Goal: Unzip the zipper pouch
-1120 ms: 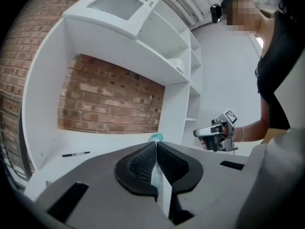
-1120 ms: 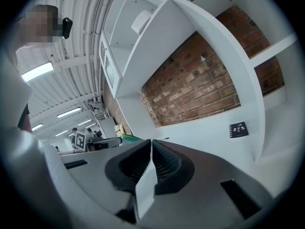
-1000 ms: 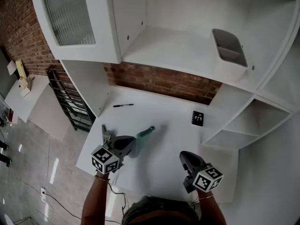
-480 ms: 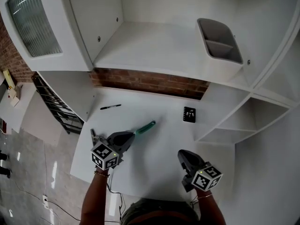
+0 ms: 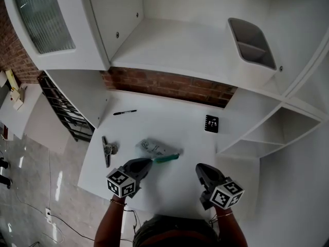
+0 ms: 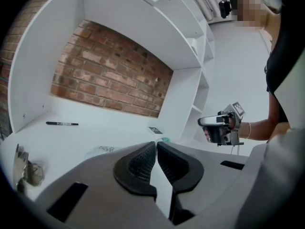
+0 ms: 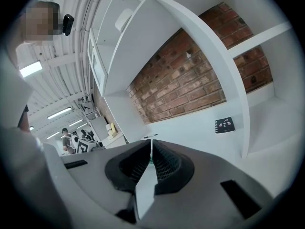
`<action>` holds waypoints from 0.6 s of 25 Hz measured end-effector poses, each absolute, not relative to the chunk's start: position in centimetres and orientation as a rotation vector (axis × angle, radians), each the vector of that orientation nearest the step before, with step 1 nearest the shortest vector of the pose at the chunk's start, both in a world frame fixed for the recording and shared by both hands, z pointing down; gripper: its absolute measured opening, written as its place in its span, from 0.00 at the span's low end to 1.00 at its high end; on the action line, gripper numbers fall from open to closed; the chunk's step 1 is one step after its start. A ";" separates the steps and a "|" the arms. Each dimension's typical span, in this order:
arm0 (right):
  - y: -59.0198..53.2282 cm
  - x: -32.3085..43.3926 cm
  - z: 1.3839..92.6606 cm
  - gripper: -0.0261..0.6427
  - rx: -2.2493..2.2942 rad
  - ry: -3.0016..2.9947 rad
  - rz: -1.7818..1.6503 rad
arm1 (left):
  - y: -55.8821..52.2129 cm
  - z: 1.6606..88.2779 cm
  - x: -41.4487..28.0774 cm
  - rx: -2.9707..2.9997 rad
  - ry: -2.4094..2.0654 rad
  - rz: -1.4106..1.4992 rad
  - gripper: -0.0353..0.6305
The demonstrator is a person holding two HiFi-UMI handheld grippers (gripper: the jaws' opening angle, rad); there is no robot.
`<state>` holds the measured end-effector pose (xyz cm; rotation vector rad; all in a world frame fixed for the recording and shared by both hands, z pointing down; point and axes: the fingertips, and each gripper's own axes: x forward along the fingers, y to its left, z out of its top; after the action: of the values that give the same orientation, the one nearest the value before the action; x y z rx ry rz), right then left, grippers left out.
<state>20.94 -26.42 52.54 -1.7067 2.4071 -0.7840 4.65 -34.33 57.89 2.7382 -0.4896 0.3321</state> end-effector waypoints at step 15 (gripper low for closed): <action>-25.4 17.2 52.1 0.05 -1.659 2.492 -0.747 | -30.4 59.4 0.5 2.637 -0.579 0.309 0.23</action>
<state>17.21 -25.40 52.13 -1.6587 2.4925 -0.7474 0.47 -30.39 59.44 2.6372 -0.5793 0.3091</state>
